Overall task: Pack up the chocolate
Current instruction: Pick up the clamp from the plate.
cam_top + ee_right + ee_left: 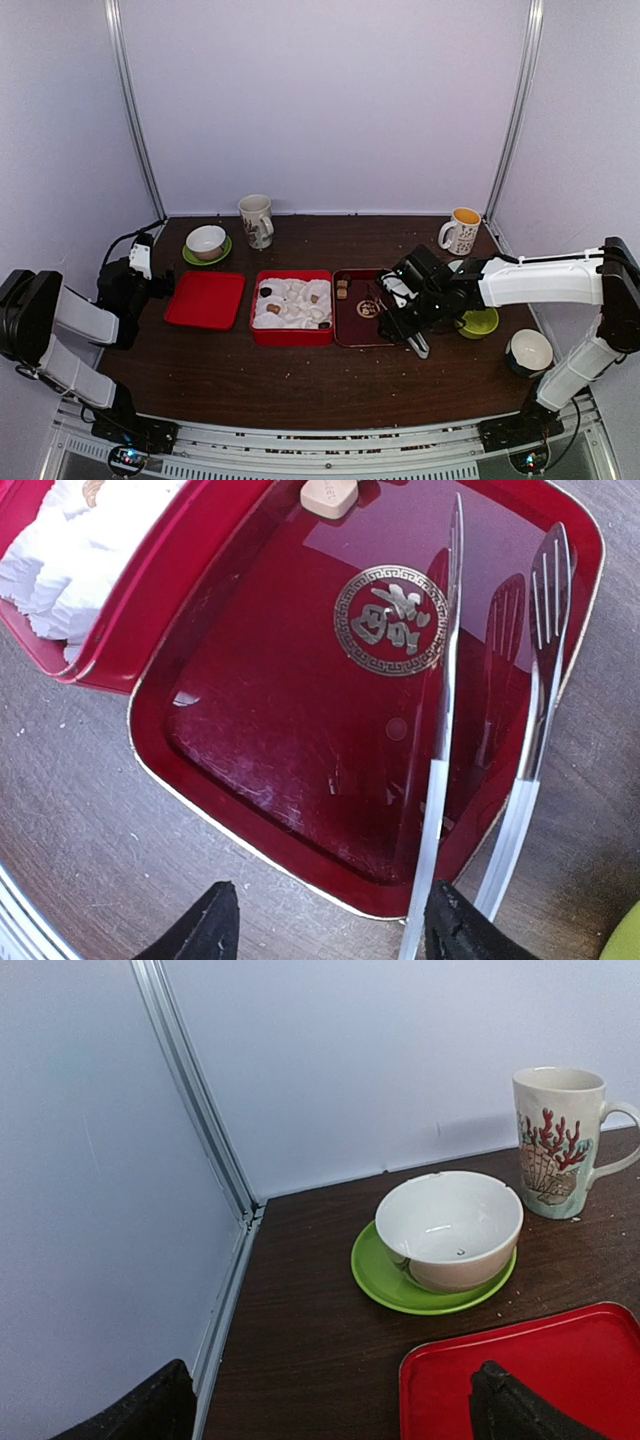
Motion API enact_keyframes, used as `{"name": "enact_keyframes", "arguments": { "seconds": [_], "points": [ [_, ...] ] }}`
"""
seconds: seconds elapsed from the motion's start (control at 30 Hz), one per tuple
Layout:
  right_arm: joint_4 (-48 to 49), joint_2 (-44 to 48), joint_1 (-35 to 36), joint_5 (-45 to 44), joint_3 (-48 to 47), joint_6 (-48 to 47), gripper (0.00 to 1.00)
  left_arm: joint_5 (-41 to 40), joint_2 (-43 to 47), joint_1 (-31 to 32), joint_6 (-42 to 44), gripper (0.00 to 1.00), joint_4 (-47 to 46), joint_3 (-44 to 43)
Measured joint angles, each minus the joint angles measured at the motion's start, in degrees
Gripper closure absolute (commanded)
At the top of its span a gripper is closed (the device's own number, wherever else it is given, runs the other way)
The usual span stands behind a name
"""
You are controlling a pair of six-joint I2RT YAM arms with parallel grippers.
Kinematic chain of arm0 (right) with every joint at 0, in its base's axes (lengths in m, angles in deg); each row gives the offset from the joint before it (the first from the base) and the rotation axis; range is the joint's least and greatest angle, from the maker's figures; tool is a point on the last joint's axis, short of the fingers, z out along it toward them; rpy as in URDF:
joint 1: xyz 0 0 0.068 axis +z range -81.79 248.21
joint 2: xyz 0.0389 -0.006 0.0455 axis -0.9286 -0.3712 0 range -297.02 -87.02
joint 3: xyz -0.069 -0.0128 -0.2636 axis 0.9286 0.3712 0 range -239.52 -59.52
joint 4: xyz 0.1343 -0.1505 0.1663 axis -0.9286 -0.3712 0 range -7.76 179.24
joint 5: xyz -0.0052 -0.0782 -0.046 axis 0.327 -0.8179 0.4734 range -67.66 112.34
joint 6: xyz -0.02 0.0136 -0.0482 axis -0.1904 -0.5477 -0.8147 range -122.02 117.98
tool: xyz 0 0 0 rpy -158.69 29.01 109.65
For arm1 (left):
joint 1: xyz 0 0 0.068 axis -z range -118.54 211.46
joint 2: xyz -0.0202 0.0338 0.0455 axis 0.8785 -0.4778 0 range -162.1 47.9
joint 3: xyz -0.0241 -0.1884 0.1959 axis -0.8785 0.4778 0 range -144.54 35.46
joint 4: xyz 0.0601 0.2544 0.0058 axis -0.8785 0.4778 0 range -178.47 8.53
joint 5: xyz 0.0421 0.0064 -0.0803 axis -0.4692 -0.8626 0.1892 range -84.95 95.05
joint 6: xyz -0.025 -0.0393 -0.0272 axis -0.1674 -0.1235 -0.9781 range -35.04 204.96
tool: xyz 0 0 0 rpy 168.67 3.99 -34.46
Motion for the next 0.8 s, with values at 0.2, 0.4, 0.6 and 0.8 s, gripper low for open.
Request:
{"name": "enact_keyframes", "arguments": {
  "seconds": [0.2,0.4,0.6,0.8],
  "points": [
    [0.33,2.32,-0.68,-2.75,1.36,1.51,0.26,0.0,0.0,0.0,-0.02,0.02,0.0,0.0],
    [0.72,3.72,-3.32,-4.7,2.34,2.54,0.22,0.0,0.0,0.0,0.0,0.02,0.0,0.0],
    [1.84,0.46,-4.74,-4.7,2.34,3.74,0.28,0.0,0.0,0.0,-0.02,0.02,0.0,0.0],
    [2.49,-3.69,-4.83,-4.72,2.29,4.31,0.31,0.0,0.0,0.0,0.0,0.02,0.0,0.0]
  ]
}}
